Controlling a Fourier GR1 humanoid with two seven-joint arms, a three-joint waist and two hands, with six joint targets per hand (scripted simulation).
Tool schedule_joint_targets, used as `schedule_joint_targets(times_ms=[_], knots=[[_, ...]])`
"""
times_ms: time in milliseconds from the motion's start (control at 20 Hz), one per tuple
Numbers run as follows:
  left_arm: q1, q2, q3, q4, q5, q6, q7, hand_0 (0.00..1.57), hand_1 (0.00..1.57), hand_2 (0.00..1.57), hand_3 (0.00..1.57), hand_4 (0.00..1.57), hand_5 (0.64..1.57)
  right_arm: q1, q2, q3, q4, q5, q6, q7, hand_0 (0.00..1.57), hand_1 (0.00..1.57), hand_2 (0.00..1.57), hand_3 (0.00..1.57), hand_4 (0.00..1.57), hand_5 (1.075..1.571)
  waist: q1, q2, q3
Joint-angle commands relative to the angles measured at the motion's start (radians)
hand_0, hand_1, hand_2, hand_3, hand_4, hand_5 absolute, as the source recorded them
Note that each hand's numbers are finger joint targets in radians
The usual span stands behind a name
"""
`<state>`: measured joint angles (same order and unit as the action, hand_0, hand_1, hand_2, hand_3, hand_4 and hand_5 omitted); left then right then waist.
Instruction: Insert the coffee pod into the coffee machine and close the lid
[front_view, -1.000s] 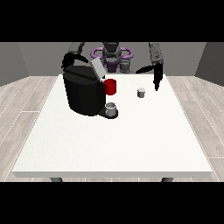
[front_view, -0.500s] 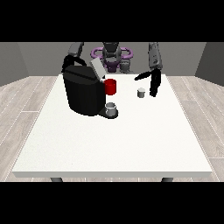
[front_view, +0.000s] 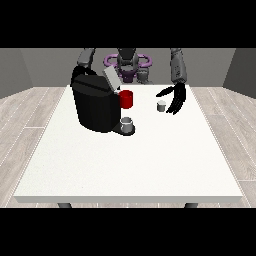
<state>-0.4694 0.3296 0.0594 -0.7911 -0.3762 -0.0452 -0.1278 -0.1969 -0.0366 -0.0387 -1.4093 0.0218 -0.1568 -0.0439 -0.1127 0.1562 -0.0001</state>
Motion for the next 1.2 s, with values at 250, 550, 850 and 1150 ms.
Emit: schedule_joint_targets(times_ms=[250,550,850,1150], knots=[[-0.046,-0.001,-0.057,0.077,-0.140,0.081,-0.001,0.61,0.61,0.75,0.48,0.00,1.571,0.021,0.006,0.010,0.025,-0.012,0.025,-0.012,0.00,0.00,0.00,0.00,0.45,1.571,-0.035,-0.017,0.0000],[-0.066,-0.036,-0.042,0.135,-0.187,0.206,-0.076,0.69,0.69,0.85,0.65,0.29,1.571,-0.014,-0.010,-0.008,0.052,-0.005,0.005,-0.021,0.00,0.00,0.00,0.00,0.49,1.571,-0.018,0.011,-0.0001],[-0.116,-0.015,-0.055,0.164,-0.246,0.234,-0.075,0.97,0.97,1.09,0.86,0.32,1.571,-0.014,0.028,-0.008,0.068,-0.025,-0.003,-0.066,0.00,0.00,0.00,0.00,0.49,1.571,-0.019,0.014,0.0002],[-0.109,0.025,-0.056,0.219,-0.285,0.208,-0.075,1.11,1.11,1.17,0.97,0.28,1.571,0.000,-0.001,-0.008,0.045,-0.040,-0.005,-0.025,0.00,0.00,0.00,0.00,0.49,1.571,-0.018,-0.014,0.0001]])
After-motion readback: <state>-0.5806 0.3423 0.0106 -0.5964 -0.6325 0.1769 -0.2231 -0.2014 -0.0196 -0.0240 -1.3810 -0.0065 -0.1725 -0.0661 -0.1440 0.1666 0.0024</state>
